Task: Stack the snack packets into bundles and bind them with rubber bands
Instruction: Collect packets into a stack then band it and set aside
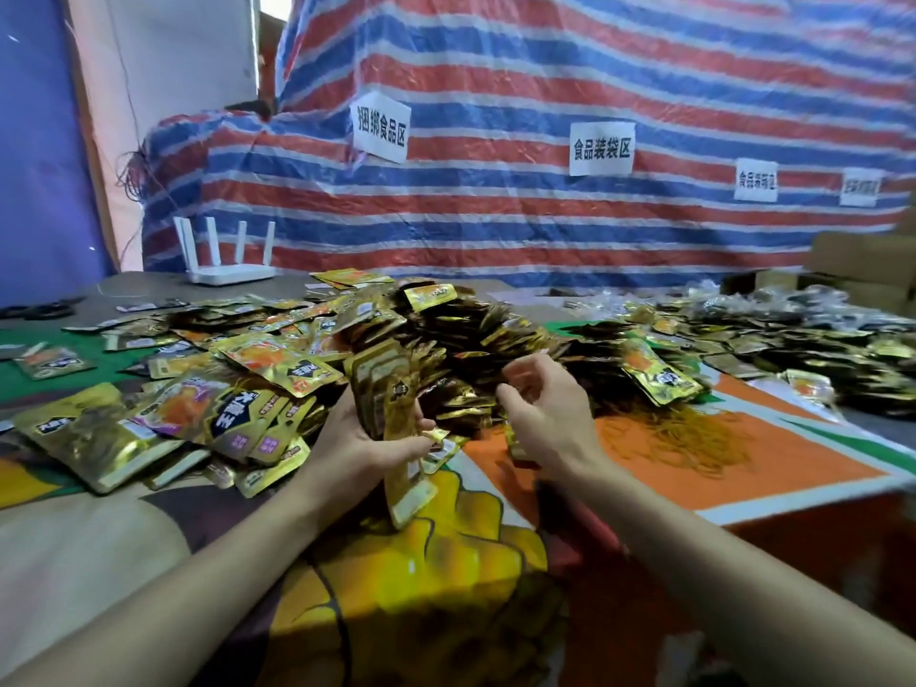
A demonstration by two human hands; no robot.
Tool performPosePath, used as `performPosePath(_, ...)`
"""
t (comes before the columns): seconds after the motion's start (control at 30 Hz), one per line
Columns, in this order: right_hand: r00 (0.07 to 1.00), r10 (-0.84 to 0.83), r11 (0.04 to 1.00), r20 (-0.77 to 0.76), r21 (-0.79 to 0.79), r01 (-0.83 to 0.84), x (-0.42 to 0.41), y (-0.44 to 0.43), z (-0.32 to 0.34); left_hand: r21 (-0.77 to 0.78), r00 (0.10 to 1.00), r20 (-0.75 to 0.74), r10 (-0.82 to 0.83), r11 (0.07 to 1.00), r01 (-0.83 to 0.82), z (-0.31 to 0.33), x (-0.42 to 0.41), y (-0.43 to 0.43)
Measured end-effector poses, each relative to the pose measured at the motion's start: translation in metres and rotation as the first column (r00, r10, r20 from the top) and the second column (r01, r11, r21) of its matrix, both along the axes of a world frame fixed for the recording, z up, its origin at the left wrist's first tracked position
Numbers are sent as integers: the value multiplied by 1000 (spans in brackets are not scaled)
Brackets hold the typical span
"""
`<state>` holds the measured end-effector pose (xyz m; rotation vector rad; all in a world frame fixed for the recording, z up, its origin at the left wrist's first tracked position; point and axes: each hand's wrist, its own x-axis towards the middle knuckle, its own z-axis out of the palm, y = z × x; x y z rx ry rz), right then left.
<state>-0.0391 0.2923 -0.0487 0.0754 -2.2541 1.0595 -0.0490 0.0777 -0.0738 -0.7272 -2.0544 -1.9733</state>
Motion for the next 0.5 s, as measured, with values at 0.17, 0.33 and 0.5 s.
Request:
performPosePath(0.17, 882, -396, 865, 255, 427, 265, 7, 86, 25, -43, 999, -31, 10, 999, -12, 0, -3, 3)
performPosePath(0.33, 742, -485, 806, 464, 565, 174, 10, 119, 19, -44, 999, -48, 14, 999, -16, 3, -2, 5)
performPosePath(0.5, 761, -488, 801, 428, 566, 196, 9, 119, 17, -52, 999, -35, 8, 999, -10, 4, -1, 3)
